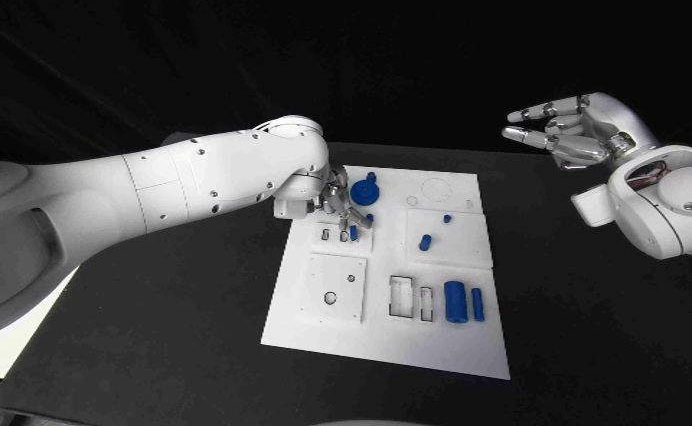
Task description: Assemble the parts on the task board
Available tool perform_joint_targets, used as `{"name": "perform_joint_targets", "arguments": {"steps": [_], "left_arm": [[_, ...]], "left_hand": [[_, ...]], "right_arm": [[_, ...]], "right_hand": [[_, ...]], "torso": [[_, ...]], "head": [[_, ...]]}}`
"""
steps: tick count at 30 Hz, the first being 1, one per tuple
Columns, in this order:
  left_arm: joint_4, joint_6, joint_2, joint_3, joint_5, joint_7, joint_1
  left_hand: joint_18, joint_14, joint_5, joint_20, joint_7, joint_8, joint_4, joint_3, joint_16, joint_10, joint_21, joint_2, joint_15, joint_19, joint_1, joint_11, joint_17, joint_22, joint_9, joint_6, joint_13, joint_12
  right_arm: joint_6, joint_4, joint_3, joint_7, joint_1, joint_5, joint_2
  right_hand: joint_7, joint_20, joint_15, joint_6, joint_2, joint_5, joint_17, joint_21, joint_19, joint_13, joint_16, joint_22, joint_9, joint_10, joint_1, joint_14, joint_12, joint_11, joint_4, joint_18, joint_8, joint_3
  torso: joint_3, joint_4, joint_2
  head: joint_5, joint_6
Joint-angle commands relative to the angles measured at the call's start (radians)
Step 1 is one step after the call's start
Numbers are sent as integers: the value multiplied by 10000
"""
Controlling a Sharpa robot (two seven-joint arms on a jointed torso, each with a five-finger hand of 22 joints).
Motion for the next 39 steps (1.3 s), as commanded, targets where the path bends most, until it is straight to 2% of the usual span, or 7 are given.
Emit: {"name": "perform_joint_targets", "arguments": {"steps": [1, 5, 17, 30, 39], "left_arm": [[24, 163, -10, -2, 306, -1265, -9], [45, 167, -30, -2, 394, -1258, -22], [162, 191, -58, -1, 704, -1254, -42], [122, 217, -40, -1, 731, -1263, -50], [135, 177, -54, -1, 732, -1259, -51]], "left_hand": [[-122, 1051, -14, -13, 11, 5, -45, 4, 30, 52, 41, 87, -4, 288, 73, 24, 2634, 14, 21, 20, 15, 39], [-123, 1051, -13, -10, 11, 2, -57, 40, 30, 48, 44, 104, -3, 288, 142, 23, 2634, 21, 46, 18, 14, 36], [-122, 1051, -12, -4, 16, -29, -103, 271, 30, 37, 50, 89, 1, 284, 441, 29, 2634, 35, 134, -11, 25, 27], [-124, 1051, -9, 3, 23, -100, -70, 1087, 30, 31, 60, -130, 7, 277, 822, 34, 2634, 71, 297, -20, 56, 13], [-129, 1051, -5, -6, -3, -151, -192, 1867, 30, 33, 77, -134, -11, 281, 1255, 9, 2634, 117, 386, -25, 82, 6]], "right_arm": [[125, -29, -1, -7, -12, -100, 38], [154, -85, -7, -7, -24, -107, 86], [228, -216, -31, -31, -71, -121, 229], [240, -248, -41, -67, -81, -133, 273], [255, -263, -44, -85, -83, -144, 277]], "right_hand": [[-25, 32, 7, 52, 112, 54, 1717, -38, -66, 811, -32, -12, 11, -73, 26, 845, -65, -17, -13, 134, 39, -47], [-25, 32, 7, 54, 120, 54, 1716, -39, -65, 815, -34, -12, 13, -66, 7, 845, -56, -16, 0, 133, 41, -68], [-25, 31, 7, 55, 126, 39, 1717, -41, -65, 812, -34, -15, 14, -66, -8, 846, -58, -17, 10, 134, 42, -85], [-25, 31, 7, 55, 126, 39, 1717, -41, -65, 812, -34, -15, 14, -66, -8, 846, -58, -17, 10, 134, 42, -85], [-25, 31, 7, 55, 126, 39, 1717, -41, -65, 812, -34, -15, 14, -66, -8, 846, -58, -17, 10, 134, 42, -85]], "torso": [[13, -8, -1], [8, 14, 5], [-2, 3, 5], [0, -13, 10], [1, -9, 12]], "head": [[5, -5], [5, -6], [33, 7], [71, 10], [60, -7]]}}
